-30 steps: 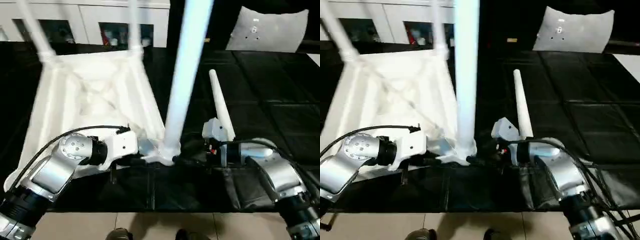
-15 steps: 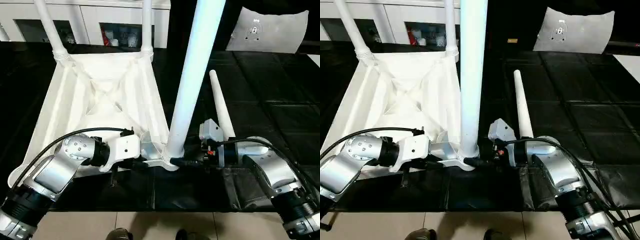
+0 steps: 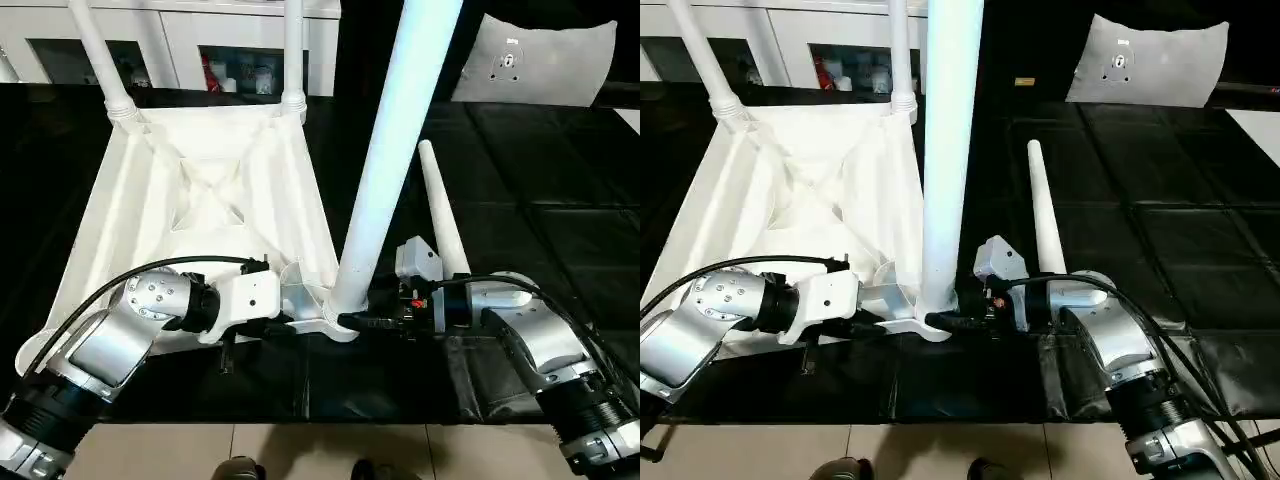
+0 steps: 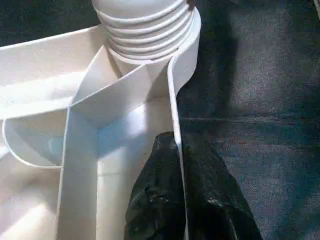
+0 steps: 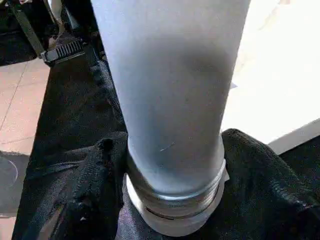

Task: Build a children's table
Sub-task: Rotate leg to tighten

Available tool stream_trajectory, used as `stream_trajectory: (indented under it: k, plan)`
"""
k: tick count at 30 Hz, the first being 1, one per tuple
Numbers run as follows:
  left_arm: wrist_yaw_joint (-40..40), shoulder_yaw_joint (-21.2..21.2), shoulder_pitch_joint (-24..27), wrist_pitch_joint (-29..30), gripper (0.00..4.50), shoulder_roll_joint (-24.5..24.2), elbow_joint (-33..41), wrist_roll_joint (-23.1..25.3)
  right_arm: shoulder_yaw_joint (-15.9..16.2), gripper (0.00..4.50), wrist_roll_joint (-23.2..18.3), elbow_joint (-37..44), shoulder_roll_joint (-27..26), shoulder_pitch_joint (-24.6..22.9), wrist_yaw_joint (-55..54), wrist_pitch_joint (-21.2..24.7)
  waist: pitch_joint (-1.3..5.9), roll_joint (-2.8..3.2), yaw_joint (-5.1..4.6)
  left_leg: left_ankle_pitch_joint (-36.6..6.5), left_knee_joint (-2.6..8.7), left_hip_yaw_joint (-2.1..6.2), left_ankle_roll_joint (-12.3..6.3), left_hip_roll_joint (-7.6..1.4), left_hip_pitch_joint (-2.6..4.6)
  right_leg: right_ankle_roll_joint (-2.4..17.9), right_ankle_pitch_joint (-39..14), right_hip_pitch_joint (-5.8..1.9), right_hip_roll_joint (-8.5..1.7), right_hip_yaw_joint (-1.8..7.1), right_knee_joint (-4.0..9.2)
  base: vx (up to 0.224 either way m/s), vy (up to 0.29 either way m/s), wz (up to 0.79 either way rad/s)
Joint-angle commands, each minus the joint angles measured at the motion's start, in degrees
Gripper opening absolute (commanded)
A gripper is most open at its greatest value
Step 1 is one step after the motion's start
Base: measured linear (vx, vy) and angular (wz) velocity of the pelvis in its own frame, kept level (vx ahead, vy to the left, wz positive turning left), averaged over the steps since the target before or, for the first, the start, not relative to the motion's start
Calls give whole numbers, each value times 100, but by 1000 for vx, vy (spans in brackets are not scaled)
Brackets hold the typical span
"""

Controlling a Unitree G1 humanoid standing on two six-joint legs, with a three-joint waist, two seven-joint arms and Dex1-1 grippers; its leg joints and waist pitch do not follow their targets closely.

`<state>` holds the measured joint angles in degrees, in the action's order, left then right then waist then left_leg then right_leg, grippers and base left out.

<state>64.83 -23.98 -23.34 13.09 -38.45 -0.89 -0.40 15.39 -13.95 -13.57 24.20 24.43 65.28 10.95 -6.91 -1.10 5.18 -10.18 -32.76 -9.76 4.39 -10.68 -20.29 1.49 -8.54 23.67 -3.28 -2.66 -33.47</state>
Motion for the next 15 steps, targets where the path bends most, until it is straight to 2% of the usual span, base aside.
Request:
stream_trajectory:
  k: [1, 3, 4, 6, 8, 9, 10, 11, 12, 13, 14, 15]
  plan:
    - [213, -319, 48, 78, 0, 96, 68, 46, 44, 268, -38, 136, -39, -136, -10, 143, 438, 99, -47, -1180, 348, 24, -177, -209, 53, 1251, -1518, -293, -383, 256, 322, 0, 0, 0]
    - [126, -233, 57, 255, 0, 168, 113, -30, 22, 268, -61, 228, -59, -205, -115, 329, 440, 93, -47, -1208, 351, 29, -175, -204, 50, 1241, -1583, -301, -383, 252, 324, 0, 0, 0]
    - [-54, -93, 72, 581, 0, 292, 218, -151, -14, 268, -41, 353, -124, -305, -386, 561, 421, 126, -41, -1237, 358, 28, -150, -203, 56, 1232, -1653, -287, -381, 257, 329, 0, 0, 0]
    - [-461, 172, 101, 1180, 0, 560, 417, -349, -93, 267, 104, 528, -343, -479, -1088, 898, 414, 105, -43, -1329, 372, 34, -111, -205, 57, 1176, -1835, -296, -384, 253, 350, 0, 0, 0]
    - [-665, 283, 120, 1437, 0, 691, 520, -417, -131, 265, 174, 583, -503, -554, -1447, 1028, 383, 110, -81, -1579, 393, 55, -31, -190, 58, 981, -2472, -276, -396, 241, 414, 0, 0, 0]
    - [-917, 399, 140, 1704, 0, 865, 621, -464, -175, 264, 218, 597, -699, -601, -1777, 1113, 391, 124, -94, -1637, 391, 58, -7, -189, 64, 960, -2576, -263, -399, 236, 410, 0, 0, 0]
    - [-1005, 441, 144, 1813, 0, 938, 666, -481, -201, 264, 226, 590, -789, -610, -1908, 1145, 379, 99, -118, -1702, 393, 72, 6, -169, 59, 835, -2828, -264, -399, 223, 459, 0, 0, 0]
    - [-1330, 583, 152, 2187, 0, 1209, 819, -518, -302, 264, 253, 538, -1122, -623, -2385, 1266, 377, 93, -173, -1725, 404, 91, 17, -163, 42, 759, -2977, -268, -405, 208, 478, 0, 0, 0]
    - [-1571, 672, 140, 2433, 0, 1417, 903, -510, -373, 264, 287, 466, -1336, -604, -2701, 1316, 380, 71, -214, -1705, 401, 89, 24, -163, 19, 730, -2982, -280, -404, 209, 470, 0, 0, 0]
    - [-1723, 712, 122, 2615, 0, 1569, 974, -499, -438, 264, 314, 383, -1503, -576, -2955, 1333, 371, 74, -259, -1698, 397, 96, 32, -146, -3, 663, -3160, -268, -404, 191, 494, 0, 0, 0]
    - [-1922, 760, 99, 2815, 0, 1753, 1051, -467, -504, 264, 362, 301, -1671, -545, -3237, 1345, 388, 52, -302, -1670, 378, 104, -9, -118, -1, 562, -3337, -272, -414, 177, 532, 0, 0, 0]
    - [-2092, 795, 77, 2976, 0, 1913, 1110, -433, -566, 264, 406, 227, -1813, -519, -3479, 1344, 387, 57, -330, -1611, 383, 105, -9, -129, -20, 554, -3305, -279, -417, 187, 515, 0, 0, 0]
